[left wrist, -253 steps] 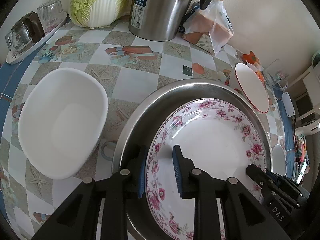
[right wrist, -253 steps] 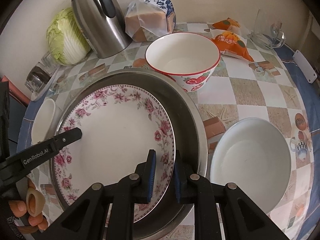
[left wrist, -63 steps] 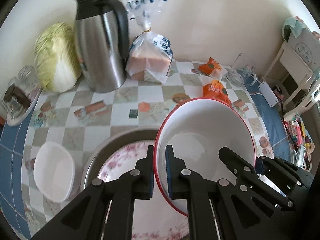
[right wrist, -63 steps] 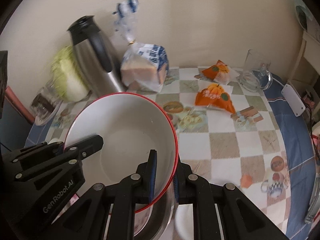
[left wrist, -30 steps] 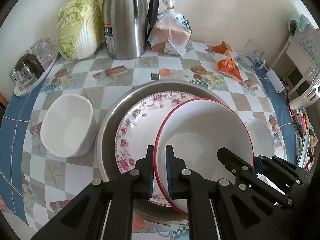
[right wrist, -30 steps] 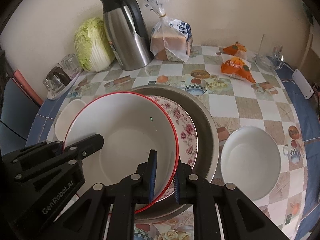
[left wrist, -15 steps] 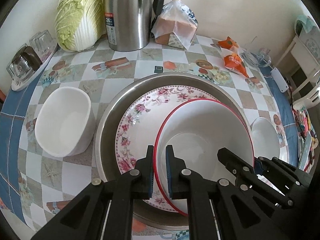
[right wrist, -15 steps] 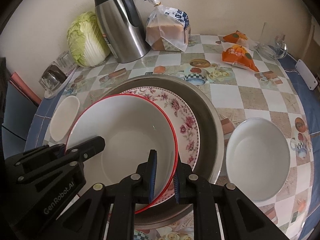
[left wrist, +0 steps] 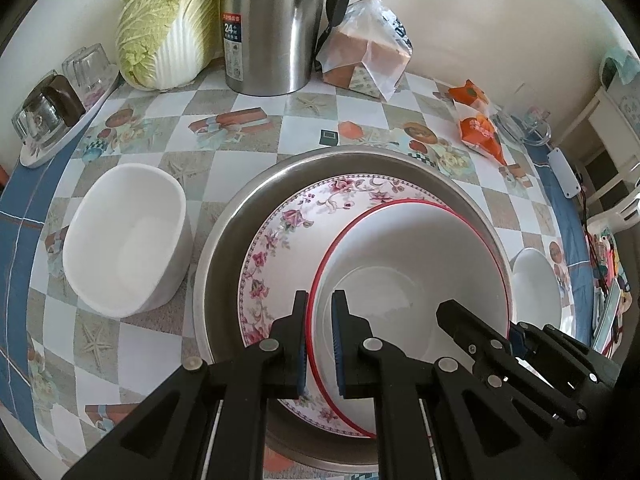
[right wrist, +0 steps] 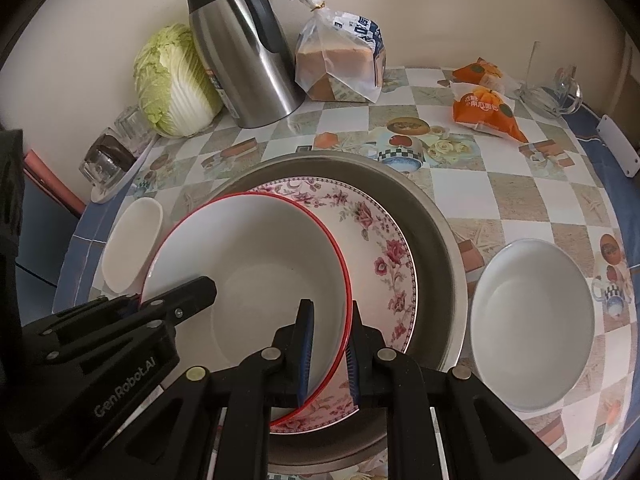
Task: Organize plates and bowls
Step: 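Lower the bowl with both grippers onto the floral plate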
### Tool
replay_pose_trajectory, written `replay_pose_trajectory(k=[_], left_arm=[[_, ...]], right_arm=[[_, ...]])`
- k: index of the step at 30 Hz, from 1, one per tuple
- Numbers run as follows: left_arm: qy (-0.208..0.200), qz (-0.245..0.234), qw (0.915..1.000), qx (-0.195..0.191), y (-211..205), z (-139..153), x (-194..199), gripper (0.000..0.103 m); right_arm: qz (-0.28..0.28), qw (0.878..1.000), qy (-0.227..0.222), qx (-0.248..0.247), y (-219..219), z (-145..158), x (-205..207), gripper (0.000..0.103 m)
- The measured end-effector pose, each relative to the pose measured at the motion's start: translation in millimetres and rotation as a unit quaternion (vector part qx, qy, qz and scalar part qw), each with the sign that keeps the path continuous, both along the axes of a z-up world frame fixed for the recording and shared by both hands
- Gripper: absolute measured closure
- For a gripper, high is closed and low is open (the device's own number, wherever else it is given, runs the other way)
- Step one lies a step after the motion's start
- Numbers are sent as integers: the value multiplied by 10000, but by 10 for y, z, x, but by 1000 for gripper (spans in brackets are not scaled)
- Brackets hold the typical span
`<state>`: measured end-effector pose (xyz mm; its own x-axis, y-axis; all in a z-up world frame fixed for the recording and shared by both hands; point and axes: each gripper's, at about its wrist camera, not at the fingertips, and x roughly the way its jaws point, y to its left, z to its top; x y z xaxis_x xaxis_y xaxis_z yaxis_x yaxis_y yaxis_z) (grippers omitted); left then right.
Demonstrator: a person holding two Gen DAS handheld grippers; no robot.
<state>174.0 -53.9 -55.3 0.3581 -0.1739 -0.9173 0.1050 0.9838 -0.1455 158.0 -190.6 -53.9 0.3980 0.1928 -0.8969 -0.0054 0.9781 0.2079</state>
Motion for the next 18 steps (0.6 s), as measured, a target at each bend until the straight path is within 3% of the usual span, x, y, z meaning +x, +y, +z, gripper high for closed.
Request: replay_pose_trajectory(k=[18], left_arm=[[76,19,9998,-156,3,-59,85,94]], right_arm=[[-150,9999,-2,-14,-9,-27,67,87]])
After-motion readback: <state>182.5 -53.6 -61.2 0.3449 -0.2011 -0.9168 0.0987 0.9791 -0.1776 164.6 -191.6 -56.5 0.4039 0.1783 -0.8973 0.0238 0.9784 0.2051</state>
